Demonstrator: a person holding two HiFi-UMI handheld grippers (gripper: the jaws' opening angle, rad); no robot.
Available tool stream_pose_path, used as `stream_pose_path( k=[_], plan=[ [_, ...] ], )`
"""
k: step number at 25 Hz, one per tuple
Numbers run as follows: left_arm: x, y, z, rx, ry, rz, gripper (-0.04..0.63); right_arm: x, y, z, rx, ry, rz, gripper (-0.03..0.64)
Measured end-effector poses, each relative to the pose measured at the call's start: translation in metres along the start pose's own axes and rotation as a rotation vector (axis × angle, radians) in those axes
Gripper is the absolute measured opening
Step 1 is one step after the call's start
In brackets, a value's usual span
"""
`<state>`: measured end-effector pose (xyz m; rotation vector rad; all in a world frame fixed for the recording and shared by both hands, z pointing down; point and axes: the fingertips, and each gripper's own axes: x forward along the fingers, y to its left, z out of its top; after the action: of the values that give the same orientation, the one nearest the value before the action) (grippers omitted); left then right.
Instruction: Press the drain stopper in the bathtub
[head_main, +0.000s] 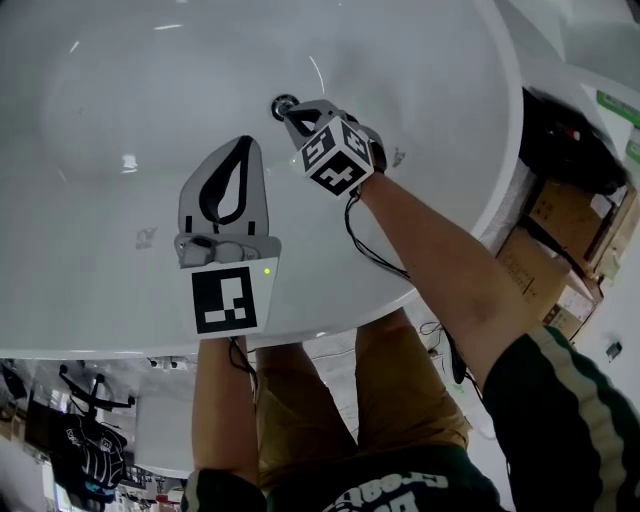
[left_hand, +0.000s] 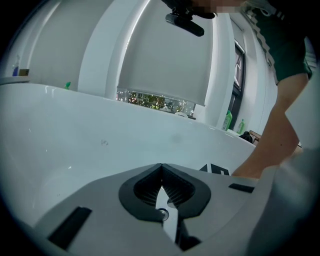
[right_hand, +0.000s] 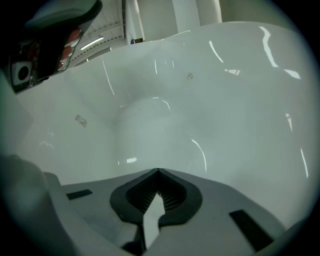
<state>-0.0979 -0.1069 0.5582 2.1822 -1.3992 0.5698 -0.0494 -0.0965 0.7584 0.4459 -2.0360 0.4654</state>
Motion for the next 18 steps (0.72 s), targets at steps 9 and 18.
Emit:
stream_pose_path(
  k=[9,18],
  plan=[
    [-0.039,-0.025,0.050,0.054,-0.034,-0.031,0.006,-0.078,0.002,0.029,0.061,-0.087,-0.055,0.014],
    [-0.087,-0.042,0.095,0.097,-0.066,-0.038,0.006,-0.158,0.014,0.075,0.085,-0.187,-0.066,0.014]
  ],
)
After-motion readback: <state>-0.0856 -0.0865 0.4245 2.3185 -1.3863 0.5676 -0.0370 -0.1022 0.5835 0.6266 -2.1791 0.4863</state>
